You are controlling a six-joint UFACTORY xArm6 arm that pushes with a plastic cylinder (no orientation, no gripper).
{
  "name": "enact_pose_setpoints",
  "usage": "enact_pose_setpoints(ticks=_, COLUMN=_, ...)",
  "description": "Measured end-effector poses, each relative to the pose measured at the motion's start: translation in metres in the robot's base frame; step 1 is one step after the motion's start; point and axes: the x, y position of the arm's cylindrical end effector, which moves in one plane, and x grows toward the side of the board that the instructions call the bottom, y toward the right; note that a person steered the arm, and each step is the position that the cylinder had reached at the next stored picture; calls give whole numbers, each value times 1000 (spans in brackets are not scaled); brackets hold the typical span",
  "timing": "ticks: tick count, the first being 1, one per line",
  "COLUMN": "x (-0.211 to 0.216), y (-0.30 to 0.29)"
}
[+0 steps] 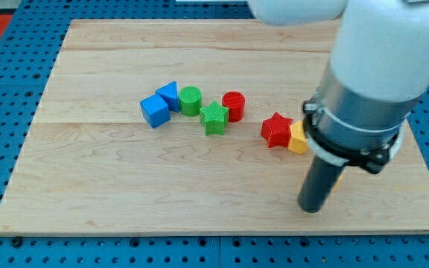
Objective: Move the yellow heart diagonally bottom right to the yellow hexagon
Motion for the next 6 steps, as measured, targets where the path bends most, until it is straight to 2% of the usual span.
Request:
enact_pose_setpoints(ticks=1, x=-3, y=-26)
enact_pose_setpoints(ticks=2, x=-28, y=-7)
enact_pose_setpoints(ticks=4, x=-28, y=4)
enact_pose_setpoints(ticks=6, x=-28, y=49)
